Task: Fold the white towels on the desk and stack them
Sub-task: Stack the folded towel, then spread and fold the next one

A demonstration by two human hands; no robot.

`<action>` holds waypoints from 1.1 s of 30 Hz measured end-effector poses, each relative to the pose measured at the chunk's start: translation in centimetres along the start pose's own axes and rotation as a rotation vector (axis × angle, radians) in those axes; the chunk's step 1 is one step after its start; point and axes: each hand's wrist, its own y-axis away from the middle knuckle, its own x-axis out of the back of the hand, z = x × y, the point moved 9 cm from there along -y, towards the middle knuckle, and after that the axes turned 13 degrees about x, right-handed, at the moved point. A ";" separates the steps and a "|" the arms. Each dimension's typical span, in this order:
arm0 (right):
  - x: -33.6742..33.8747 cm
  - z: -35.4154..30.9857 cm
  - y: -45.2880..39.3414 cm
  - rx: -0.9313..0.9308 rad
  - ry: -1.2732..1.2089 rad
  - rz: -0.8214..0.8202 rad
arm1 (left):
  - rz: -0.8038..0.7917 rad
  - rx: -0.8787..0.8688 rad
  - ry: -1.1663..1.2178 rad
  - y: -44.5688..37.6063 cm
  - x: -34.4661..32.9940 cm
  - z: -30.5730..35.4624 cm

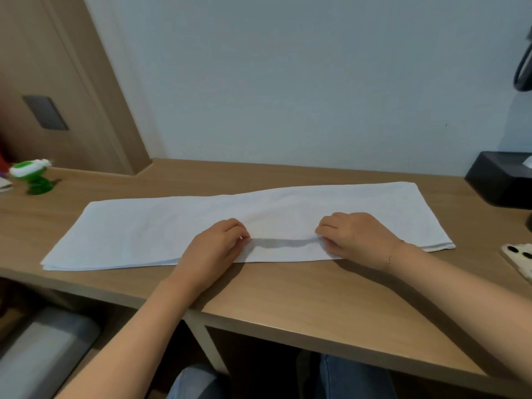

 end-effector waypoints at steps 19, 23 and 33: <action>2.5 2.0 2.0 -0.221 -0.430 0.315 | -0.181 0.149 0.300 0.2 1.5 -1.2; -0.6 5.8 -0.6 -0.427 -0.513 0.200 | -0.054 0.334 0.227 -7.0 3.6 -5.3; -8.6 6.0 0.3 -0.522 -0.404 -0.256 | -0.178 0.536 0.015 -11.7 -2.3 -14.6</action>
